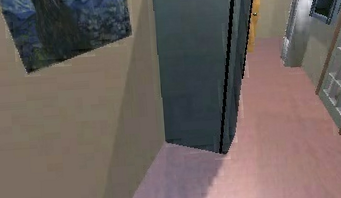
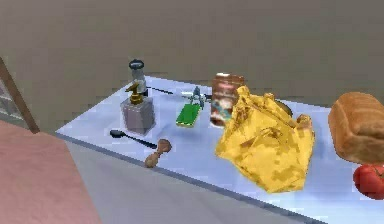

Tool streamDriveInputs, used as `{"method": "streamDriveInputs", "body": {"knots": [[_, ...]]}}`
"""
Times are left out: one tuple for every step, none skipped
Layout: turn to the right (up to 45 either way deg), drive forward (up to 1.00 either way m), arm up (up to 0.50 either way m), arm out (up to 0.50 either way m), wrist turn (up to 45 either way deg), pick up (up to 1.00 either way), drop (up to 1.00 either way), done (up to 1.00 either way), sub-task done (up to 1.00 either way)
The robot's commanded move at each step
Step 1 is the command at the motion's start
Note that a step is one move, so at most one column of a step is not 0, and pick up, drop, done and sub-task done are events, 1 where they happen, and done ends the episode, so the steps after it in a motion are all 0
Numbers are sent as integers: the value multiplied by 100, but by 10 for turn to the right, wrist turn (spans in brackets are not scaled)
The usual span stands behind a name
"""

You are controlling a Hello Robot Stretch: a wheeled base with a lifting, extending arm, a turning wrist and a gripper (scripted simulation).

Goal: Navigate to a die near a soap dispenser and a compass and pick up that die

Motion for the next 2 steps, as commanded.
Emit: {"method": "streamDriveInputs", "body": {"knots": [[0, 0, 38, 0, 0, 0, 0, 0, 0], [0, 0, 0, 18, 0, 0, 0, 0, 0]]}}
